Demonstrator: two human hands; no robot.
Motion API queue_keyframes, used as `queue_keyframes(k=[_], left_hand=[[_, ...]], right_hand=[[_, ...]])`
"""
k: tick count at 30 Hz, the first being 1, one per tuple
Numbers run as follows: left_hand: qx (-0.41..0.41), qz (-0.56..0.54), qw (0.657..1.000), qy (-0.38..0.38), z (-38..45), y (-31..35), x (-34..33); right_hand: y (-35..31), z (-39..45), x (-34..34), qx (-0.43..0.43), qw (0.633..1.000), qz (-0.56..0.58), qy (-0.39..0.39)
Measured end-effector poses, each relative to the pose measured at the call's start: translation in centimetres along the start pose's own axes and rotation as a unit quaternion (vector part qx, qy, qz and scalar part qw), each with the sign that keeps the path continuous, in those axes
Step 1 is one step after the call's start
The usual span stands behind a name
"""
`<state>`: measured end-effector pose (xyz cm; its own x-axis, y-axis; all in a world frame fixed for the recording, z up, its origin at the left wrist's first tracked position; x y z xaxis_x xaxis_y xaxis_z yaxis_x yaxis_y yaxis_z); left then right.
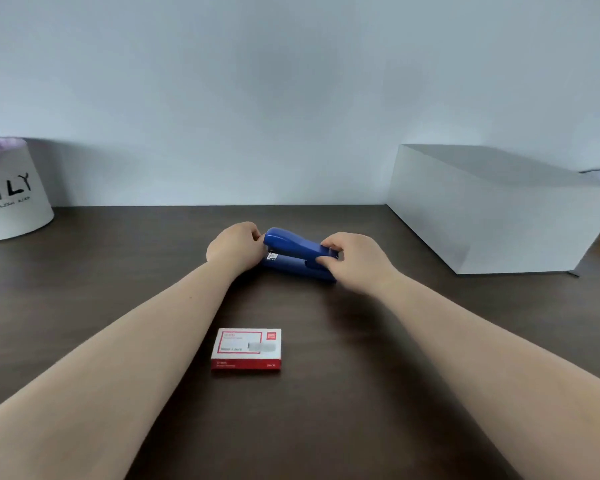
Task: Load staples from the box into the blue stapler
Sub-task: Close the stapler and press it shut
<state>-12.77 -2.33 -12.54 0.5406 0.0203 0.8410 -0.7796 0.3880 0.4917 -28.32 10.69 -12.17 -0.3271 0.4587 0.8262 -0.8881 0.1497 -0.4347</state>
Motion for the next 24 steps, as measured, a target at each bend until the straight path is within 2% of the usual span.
queue_keyframes(k=[5, 9, 16, 24], left_hand=[[-0.037, -0.027, 0.999, 0.014, 3.1, 0.8, -2.5], [-0.084, -0.047, 0.995, -0.008, 4.3, 1.2, -3.8], [-0.113, -0.082, 0.990, -0.017, 5.0, 1.2, -4.3], [-0.153, -0.087, 0.984, -0.027, 4.5, 2.1, -4.4]], right_hand=[[4.4, 1.8, 0.0, -0.060, 0.991, -0.026, 0.113], [8.1, 4.5, 0.3, -0.110, 0.976, -0.071, 0.174], [11.4, 9.0, 0.6, -0.177, 0.959, -0.118, 0.186], [12.4, 11.1, 0.3, -0.194, 0.950, -0.155, 0.190]])
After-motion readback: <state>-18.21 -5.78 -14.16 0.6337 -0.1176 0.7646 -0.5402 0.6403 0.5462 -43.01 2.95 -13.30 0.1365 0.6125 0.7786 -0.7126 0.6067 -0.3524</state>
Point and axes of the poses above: each hand's wrist, its own z-axis towards the middle knuckle, its own x-axis out of the back of the hand, y = z × x, the point moved 1 cm from there along z, towards the middle knuckle, and after that the axes turned 5 degrees about y, right-handed, at the moved point
